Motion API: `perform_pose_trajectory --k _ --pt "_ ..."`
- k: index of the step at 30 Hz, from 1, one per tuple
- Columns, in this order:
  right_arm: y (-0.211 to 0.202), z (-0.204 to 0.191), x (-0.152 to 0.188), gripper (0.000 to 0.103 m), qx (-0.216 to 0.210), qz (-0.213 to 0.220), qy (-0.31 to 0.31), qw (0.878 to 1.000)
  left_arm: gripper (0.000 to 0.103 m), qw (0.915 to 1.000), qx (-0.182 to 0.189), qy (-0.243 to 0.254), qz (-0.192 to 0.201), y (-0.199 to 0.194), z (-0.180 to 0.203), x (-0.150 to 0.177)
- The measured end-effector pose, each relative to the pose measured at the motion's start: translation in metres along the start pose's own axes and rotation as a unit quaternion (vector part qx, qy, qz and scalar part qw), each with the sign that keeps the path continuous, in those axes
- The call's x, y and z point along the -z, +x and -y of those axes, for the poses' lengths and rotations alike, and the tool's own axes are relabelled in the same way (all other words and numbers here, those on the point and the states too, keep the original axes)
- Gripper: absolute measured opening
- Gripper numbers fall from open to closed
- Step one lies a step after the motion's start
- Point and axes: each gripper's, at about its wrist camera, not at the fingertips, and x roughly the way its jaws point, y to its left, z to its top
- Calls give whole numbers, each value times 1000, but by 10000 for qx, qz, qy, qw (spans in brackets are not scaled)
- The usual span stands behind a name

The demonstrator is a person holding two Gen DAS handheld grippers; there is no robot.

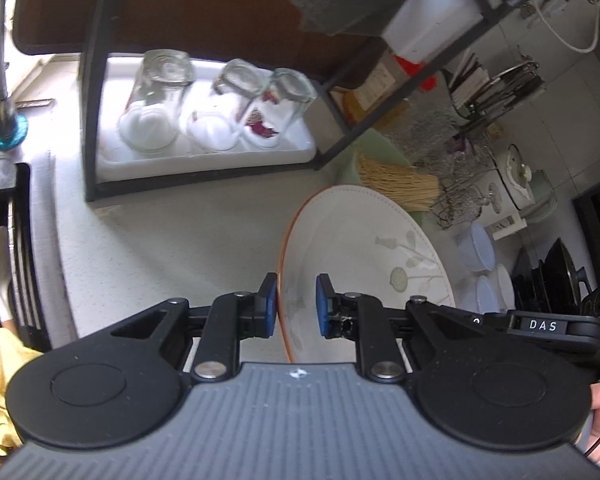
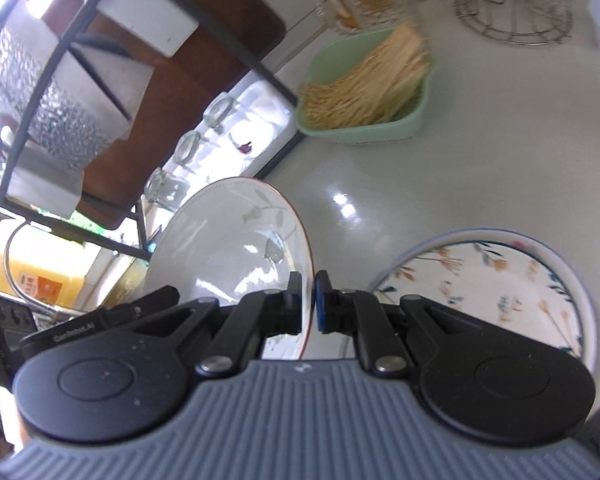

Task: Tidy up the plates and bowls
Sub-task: 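Carry the leaf-print plate with the left gripper toward the stacked plates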

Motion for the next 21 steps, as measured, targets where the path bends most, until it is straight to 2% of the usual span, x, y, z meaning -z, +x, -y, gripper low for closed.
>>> perform_pose_trajectory --k 5,11,21 --pt "-26 13 -1 10 90 235 120 9996 21 9996 213 185 -50 6 26 0" --pt "-48 32 0 10 248 424 252 9985 21 9990 339 156 -261 20 48 10" --pt "-70 63 14 10 385 574 209 9974 21 9972 308 424 -539 45 80 32"
